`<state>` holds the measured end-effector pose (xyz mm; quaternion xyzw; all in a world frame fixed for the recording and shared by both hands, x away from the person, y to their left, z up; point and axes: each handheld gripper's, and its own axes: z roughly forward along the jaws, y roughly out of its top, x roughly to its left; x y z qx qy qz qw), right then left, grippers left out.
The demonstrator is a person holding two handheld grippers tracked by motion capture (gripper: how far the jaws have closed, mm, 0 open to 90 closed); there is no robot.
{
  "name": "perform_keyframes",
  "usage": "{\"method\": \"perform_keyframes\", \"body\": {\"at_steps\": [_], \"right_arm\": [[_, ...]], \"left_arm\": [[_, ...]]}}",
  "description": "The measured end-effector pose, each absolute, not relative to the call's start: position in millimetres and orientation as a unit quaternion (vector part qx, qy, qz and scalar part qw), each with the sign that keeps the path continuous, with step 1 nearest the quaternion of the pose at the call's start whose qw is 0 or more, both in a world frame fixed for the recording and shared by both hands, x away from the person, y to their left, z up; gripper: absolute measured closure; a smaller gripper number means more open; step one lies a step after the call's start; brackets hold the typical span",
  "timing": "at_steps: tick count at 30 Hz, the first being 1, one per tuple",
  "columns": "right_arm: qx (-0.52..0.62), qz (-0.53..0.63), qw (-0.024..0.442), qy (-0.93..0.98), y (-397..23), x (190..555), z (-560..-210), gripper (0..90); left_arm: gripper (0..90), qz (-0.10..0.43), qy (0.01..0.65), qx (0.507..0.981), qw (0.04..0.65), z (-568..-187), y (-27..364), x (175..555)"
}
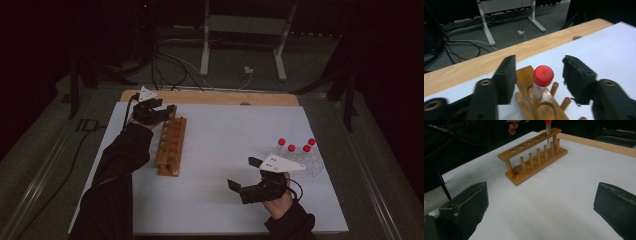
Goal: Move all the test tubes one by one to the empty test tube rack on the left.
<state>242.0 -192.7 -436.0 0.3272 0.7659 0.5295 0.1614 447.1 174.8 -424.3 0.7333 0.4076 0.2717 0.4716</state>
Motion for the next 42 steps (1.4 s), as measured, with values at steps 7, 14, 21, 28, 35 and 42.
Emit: {"method": "perform_keyframes", "body": {"at_steps": [7, 14, 21, 28, 35, 42], "right_arm": [[0.330, 0.535, 0.145, 0.764, -201.2, 243.0, -427.8, 0.0], [0.334, 0.529, 0.180, 0.759, -214.6, 240.6, -420.8, 0.0], [0.351, 0.517, 0.219, 0.749, -236.6, 241.0, -416.8, 0.0], [0.380, 0.503, 0.254, 0.734, -263.2, 239.5, -416.7, 0.0], [0.415, 0.481, 0.279, 0.720, -292.0, 239.4, -424.9, 0.0], [0.455, 0.461, 0.298, 0.701, -319.1, 241.4, -436.0, 3.1]], "left_arm": [[15.9, 0.243, 0.400, 0.737, 0.488, -411.4, 185.0, 426.0], [1.4, 0.216, 0.377, 0.748, 0.501, -407.4, 190.6, 397.6], [0.9, 0.196, 0.346, 0.754, 0.523, -410.9, 197.1, 364.1], [0.9, 0.190, 0.319, 0.764, 0.528, -421.1, 201.2, 330.6], [0.9, 0.181, 0.301, 0.774, 0.526, -435.5, 201.5, 303.4], [0.9, 0.176, 0.280, 0.779, 0.533, -443.3, 196.7, 282.6]]}}
